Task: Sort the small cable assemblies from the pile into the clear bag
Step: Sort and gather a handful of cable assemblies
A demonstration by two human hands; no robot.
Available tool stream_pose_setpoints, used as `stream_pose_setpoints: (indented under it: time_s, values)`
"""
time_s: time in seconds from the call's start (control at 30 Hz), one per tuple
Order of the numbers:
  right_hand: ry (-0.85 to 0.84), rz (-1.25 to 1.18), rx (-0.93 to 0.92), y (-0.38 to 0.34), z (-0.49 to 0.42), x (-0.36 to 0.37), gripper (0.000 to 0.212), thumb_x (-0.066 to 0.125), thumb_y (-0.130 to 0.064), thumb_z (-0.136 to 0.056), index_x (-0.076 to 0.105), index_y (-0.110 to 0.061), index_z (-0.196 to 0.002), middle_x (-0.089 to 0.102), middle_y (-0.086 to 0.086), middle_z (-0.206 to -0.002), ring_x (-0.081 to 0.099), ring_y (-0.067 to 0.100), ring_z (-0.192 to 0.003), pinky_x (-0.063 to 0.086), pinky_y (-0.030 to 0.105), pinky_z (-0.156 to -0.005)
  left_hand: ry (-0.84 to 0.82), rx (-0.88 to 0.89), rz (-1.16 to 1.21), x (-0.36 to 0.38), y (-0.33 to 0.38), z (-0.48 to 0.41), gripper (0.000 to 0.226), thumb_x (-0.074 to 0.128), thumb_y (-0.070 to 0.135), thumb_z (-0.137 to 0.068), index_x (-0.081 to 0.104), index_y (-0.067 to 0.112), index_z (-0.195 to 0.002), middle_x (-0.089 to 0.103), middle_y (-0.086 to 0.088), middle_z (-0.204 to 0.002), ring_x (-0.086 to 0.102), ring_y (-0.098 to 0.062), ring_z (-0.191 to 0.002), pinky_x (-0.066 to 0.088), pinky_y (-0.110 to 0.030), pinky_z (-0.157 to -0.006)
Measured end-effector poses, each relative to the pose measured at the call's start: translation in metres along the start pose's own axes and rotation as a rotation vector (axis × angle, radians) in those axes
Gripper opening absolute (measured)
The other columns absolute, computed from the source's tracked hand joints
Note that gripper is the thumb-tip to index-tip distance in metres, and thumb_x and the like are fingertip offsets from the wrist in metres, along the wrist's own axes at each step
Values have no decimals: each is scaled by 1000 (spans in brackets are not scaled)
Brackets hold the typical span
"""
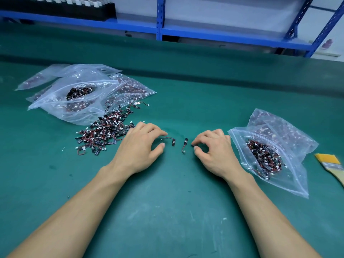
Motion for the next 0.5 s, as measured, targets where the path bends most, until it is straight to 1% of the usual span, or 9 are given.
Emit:
stream_pose_setpoints:
  time_s: [0.07, 0.17, 0.23, 0.3, 0.37, 0.43, 0.5]
  values:
    - [-2, 6, 22, 2, 0, 0, 11, 65, -24, -90, 75, -27, -89, 65, -18, -100, 44, 14, -100, 19, 28, -83, 70, -71, -8, -5, -8, -2, 24, 65, 31, -90, 67, 26, -113, 62, 11, -115, 48, -20, -109, 40, -42, -96]
    - [14, 3, 42, 3, -1, 0, 11, 66, -25, -89, 74, -27, -82, 66, -18, -96, 45, 15, -98, 18, 26, -79, 174, -219, -25, -15, -23, -5, 10, 66, 20, -83, 65, 24, -93, 62, 7, -117, 47, -23, -113, 38, -41, -96]
    - [22, -5, 42, 2, -1, 0, 11, 67, -24, -89, 73, -28, -81, 67, -17, -95, 45, 15, -97, 18, 27, -79, 166, -301, -50, -19, -33, -5, 9, 64, 17, -80, 64, 25, -86, 61, 6, -123, 44, -24, -120, 35, -42, -98]
    - [29, -22, 48, 1, 0, 0, 10, 67, -25, -89, 73, -29, -83, 67, -17, -95, 45, 14, -98, 20, 28, -81, 99, -315, -82, -18, -40, -5, 10, 64, 19, -80, 66, 27, -85, 61, 8, -126, 42, -22, -124, 30, -42, -105]
    - [30, -32, 53, 1, 0, 0, 9, 67, -25, -89, 74, -30, -84, 67, -17, -95, 45, 14, -99, 23, 30, -83, 41, -280, -115, -16, -42, -4, 13, 65, 21, -81, 69, 29, -90, 64, 12, -122, 43, -18, -124, 22, -41, -112]
    - [30, -41, 56, 0, 0, 0, 9, 68, -24, -89, 74, -28, -86, 68, -15, -95, 46, 16, -99, 29, 33, -86, 34, -252, -140, -15, -41, -5, 18, 63, 23, -84, 72, 29, -98, 67, 14, -114, 45, -17, -122, 17, -41, -118]
    - [37, -60, 54, 0, 0, -1, 7, 69, -22, -89, 75, -26, -87, 69, -13, -93, 48, 18, -98, 37, 40, -91, 65, -238, -156, -16, -40, -6, 22, 63, 22, -84, 72, 27, -104, 68, 12, -110, 48, -19, -118, 17, -43, -118]
Point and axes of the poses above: each hand's wrist, its own z-axis away from the middle knuckle, its own x-axis out of the palm, y = z × x, the point moved 1 cm from there along -z, towards the middle knuckle
